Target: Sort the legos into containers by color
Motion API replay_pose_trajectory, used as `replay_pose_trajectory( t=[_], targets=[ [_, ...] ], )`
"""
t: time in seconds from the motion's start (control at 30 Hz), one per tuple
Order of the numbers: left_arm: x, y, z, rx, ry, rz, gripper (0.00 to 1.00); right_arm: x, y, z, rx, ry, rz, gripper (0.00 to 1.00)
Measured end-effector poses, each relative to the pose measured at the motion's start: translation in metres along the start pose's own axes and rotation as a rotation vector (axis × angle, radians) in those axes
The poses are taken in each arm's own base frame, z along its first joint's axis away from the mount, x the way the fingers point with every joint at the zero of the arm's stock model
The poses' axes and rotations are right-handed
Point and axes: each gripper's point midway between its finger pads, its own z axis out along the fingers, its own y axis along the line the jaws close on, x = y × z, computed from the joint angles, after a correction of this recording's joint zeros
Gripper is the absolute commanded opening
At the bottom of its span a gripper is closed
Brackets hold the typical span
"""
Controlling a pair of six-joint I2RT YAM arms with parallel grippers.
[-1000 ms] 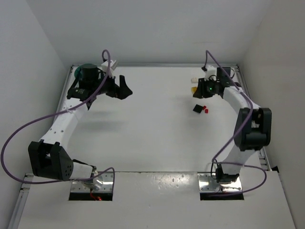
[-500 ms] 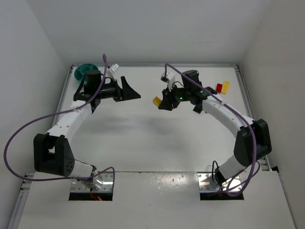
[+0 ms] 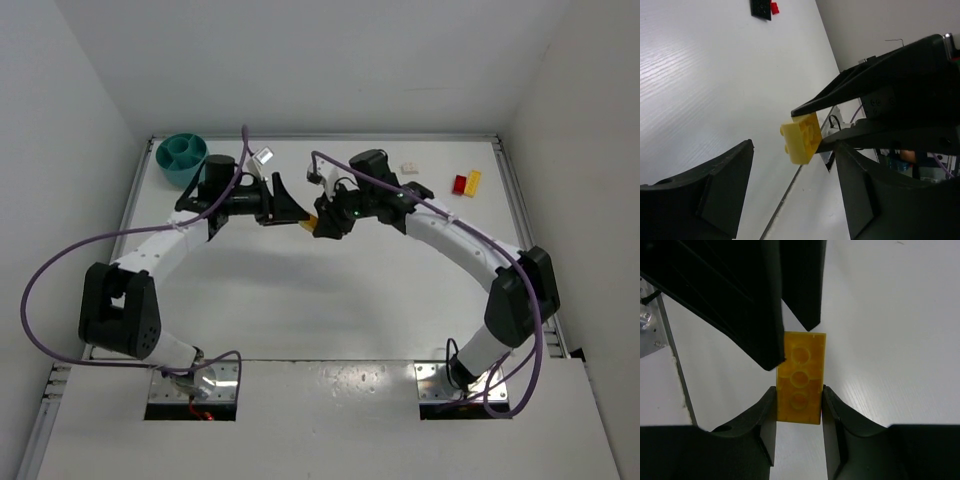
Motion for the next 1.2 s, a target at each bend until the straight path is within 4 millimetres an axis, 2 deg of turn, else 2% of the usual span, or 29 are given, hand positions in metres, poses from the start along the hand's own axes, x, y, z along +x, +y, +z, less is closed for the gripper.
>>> replay_pose_trajectory(
  t=[0.13,0.27,0.37,0.43,0.47,0.57,0.63,0.7,0.73,0.87,0.93,1.03,1.13,1.2],
  targets=[
    [0.006,0.003,0.007,0.002,0.023,-0.013,0.61,-0.002,0.008,0.004,-0.009,0.015,-0.022,0.0],
    [0.009,0.006,0.01,0.005,0.037,-0.025,0.42,-0.005,0.013,0.008,-0.014,0.022,-0.046,0.0],
    [0.011,0.004,0.011,0.018,0.047,-0.027,0.2,-0.003,0.013,0.009,-0.002,0.034,-0.051,0.02],
    [0.011,0.004,0.011,0.021,0.047,-0.021,0.14,-0.002,0.011,0.009,0.011,0.041,-0.053,0.2],
    [0.011,0.004,0.011,0.021,0.047,-0.017,0.09,-0.002,0.011,0.009,0.017,0.043,-0.056,0.39],
    [0.007,0.007,0.008,0.002,0.044,0.005,0.06,0.0,0.008,0.009,0.04,0.052,-0.057,0.55],
    [-0.002,0.009,0.003,-0.026,0.032,0.036,0.06,0.001,0.0,0.007,0.073,0.054,-0.047,0.58],
    [-0.023,0.009,-0.007,-0.065,0.003,0.08,0.06,0.005,-0.012,0.002,0.122,0.064,-0.033,0.59],
    [-0.04,0.009,-0.013,-0.093,-0.021,0.108,0.05,0.01,-0.019,-0.002,0.147,0.071,-0.022,0.61],
    [-0.125,0.031,-0.044,-0.277,-0.163,0.255,0.03,0.025,-0.038,-0.019,0.227,0.082,0.032,0.62],
    [-0.167,0.054,-0.069,-0.424,-0.23,0.318,0.01,0.031,-0.048,-0.028,0.266,0.079,0.057,0.63],
    [-0.215,0.095,-0.106,-0.649,-0.295,0.365,0.0,0.036,-0.064,-0.037,0.319,0.078,0.085,0.63],
    [-0.253,0.136,-0.15,-0.863,-0.347,0.382,0.0,0.038,-0.073,-0.042,0.35,0.077,0.103,0.63],
    [-0.267,0.158,-0.177,-0.973,-0.369,0.375,0.0,0.039,-0.077,-0.045,0.36,0.075,0.112,0.63]
  ],
)
